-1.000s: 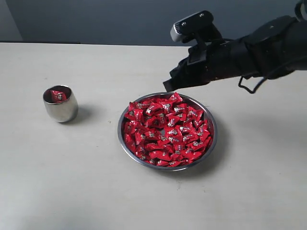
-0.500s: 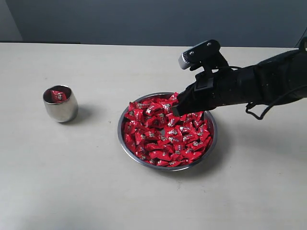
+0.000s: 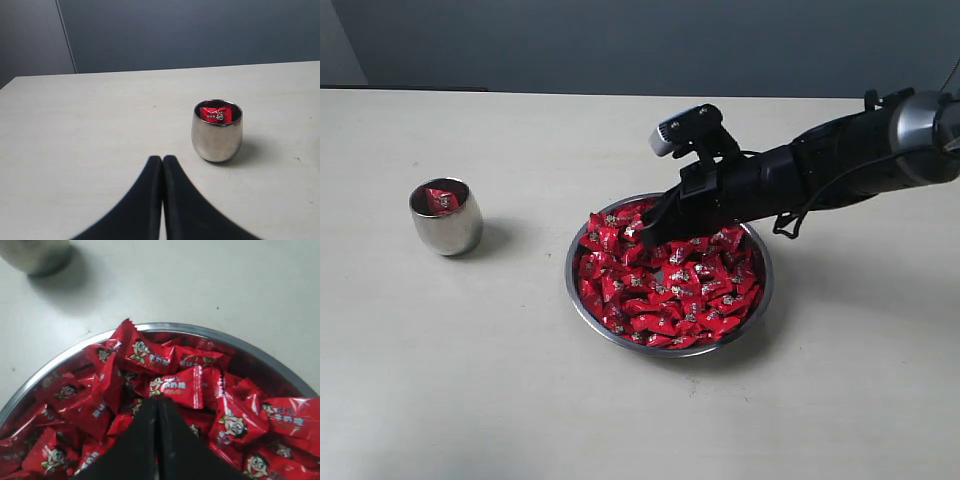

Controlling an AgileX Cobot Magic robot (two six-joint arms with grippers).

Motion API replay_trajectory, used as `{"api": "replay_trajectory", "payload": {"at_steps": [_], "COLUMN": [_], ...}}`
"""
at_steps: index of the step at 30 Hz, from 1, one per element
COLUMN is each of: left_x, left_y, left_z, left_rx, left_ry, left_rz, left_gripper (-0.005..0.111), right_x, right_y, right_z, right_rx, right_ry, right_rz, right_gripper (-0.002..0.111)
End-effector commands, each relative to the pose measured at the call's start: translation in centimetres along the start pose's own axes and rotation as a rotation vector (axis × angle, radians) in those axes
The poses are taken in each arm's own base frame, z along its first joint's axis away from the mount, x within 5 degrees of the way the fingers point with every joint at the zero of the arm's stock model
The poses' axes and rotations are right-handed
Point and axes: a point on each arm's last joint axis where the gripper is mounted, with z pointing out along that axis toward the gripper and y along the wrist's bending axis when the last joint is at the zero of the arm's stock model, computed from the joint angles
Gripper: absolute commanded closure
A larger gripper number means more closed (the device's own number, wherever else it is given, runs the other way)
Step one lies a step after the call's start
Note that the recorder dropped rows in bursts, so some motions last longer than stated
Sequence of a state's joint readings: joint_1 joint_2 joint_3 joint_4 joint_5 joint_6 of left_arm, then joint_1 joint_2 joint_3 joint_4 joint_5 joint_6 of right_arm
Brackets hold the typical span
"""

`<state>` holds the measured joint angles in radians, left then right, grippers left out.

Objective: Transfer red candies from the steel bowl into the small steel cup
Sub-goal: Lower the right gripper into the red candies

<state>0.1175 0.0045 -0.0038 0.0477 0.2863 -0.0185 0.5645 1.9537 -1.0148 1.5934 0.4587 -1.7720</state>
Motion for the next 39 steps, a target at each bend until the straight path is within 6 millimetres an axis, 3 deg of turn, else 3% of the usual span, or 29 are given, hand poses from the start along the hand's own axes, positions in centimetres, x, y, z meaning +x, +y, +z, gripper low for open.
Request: {"api": "replay_trajectory", "payload": {"at_steps": [1, 6, 13, 23, 30, 39], "left_x": [0.1, 0.1, 0.1, 0.1, 0.1, 0.1], "left_y": [0.0, 0.0, 0.0, 0.0, 0.0, 0.0], "left_z": [0.0, 0.0, 0.0, 0.0, 0.0, 0.0], "left_rx": [0.0, 0.0, 0.0, 0.0, 0.0, 0.0], "left_ry": [-0.002, -0.002, -0.002, -0.002, -0.002, -0.002], "left_rz": [-0.003, -0.003, -0.003, -0.003, -0.003, -0.003], "left_gripper": [0.106, 0.106, 0.106, 0.106, 0.106, 0.106], "right_x": [-0.1, -2.0, -1.5, -2.2, -1.9, -2.3], "right_y": [0.2, 0.5, 1.7, 2.7, 2.2, 2.3], "right_z": [0.3, 0.2, 1.6, 2.2, 2.2, 2.2], "right_rx": [-0.056, -0.104, -0.108, -0.092, -0.038, -0.042], "right_ry": [-0.015, -0.079, -0.041, -0.033, 0.012, 0.001], "right_rz": [0.006, -0.005, -0.022, -0.076, 0.003, 0.007], "right_gripper": [0.109, 0.109, 0.109, 0.107, 0.062, 0.075]}}
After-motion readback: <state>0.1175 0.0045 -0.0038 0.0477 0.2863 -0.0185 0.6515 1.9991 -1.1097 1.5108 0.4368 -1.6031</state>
